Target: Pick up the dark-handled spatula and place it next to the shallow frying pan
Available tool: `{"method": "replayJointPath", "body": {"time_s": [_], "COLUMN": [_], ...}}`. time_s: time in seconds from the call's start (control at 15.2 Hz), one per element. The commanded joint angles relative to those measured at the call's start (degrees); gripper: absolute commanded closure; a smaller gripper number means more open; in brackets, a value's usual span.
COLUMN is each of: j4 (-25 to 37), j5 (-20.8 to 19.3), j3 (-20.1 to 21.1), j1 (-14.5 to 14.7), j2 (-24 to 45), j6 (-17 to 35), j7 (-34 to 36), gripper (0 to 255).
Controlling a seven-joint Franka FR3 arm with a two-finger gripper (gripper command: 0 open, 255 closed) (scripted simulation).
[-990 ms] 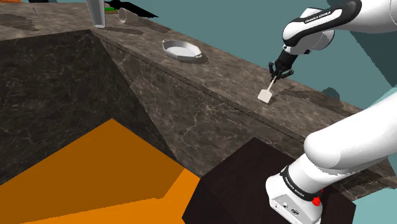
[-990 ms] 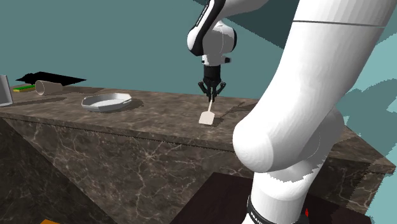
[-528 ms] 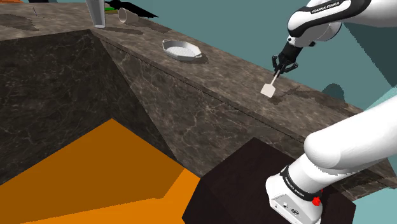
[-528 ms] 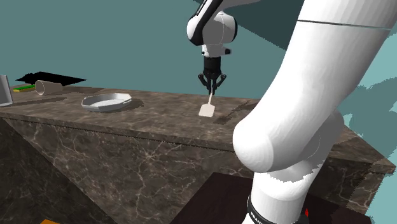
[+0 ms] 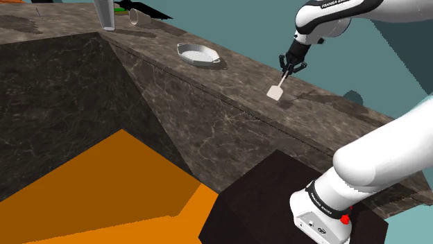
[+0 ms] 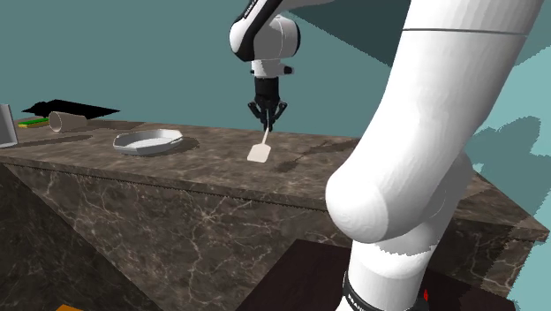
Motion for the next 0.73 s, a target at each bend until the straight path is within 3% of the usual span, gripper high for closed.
{"method": "replayJointPath", "body": {"time_s": [0.0,0.66], "j4": [2.1,15.2], "j5": [0.3,0.5], "j3": [1.6,7.5], "j1": [1.3,7.3], "j2": [1.7,12.4], "j6": [-0.5,-3.6], "j7": [2.8,14.4], "gripper": [255,255]}}
